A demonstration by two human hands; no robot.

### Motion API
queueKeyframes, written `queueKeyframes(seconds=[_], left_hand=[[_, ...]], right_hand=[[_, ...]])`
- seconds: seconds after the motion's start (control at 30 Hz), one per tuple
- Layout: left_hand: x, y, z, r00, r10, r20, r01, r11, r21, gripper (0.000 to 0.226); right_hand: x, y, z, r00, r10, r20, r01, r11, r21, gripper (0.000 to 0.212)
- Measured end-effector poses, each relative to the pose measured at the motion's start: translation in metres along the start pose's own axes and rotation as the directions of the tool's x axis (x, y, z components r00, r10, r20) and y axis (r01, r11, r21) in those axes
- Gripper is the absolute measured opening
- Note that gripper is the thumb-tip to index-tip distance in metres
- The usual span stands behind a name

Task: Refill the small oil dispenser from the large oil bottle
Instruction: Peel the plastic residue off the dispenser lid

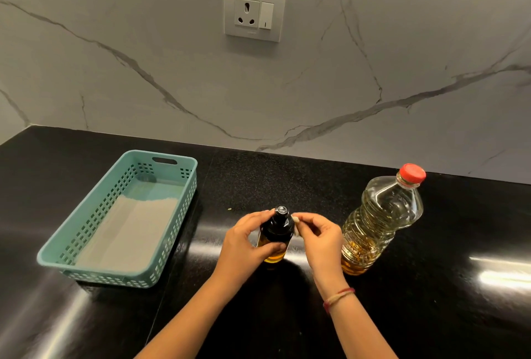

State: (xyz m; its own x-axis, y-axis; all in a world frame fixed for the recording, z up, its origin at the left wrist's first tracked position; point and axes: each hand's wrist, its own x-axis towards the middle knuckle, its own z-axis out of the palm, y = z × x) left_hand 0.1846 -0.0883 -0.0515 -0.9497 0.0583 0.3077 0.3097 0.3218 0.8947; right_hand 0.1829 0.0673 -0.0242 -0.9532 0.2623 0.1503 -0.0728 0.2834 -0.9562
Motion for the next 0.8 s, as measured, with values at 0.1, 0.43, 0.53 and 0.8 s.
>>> queueKeyframes(seconds=[0.1, 0.43, 0.53, 0.8], left_hand=[[0.001, 0.001, 0.0, 1.0, -0.018, -0.004, 0.018, 1.0, 0.021, 0.066], [0.002, -0.001, 0.0, 0.996, -0.087, -0.018, 0.088, 0.99, 0.114, 0.059], [0.003, -0.001, 0.0, 0.995, -0.1, -0.009, 0.1, 0.989, 0.11, 0.056], [-0.001, 0.009, -0.002, 0.989, -0.144, -0.039, 0.148, 0.977, 0.153, 0.068]], right_hand=[[0.012, -0.001, 0.005, 0.998, -0.007, 0.062, 0.008, 1.0, -0.025, 0.035], [-0.038, 0.008, 0.004, 0.987, -0.149, -0.056, 0.143, 0.985, -0.099, 0.032], [-0.026, 0.007, 0.006, 0.981, -0.182, -0.061, 0.171, 0.975, -0.144, 0.03], [0.019, -0.009, 0.016, 0.984, 0.064, 0.168, -0.073, 0.996, 0.048, 0.031]])
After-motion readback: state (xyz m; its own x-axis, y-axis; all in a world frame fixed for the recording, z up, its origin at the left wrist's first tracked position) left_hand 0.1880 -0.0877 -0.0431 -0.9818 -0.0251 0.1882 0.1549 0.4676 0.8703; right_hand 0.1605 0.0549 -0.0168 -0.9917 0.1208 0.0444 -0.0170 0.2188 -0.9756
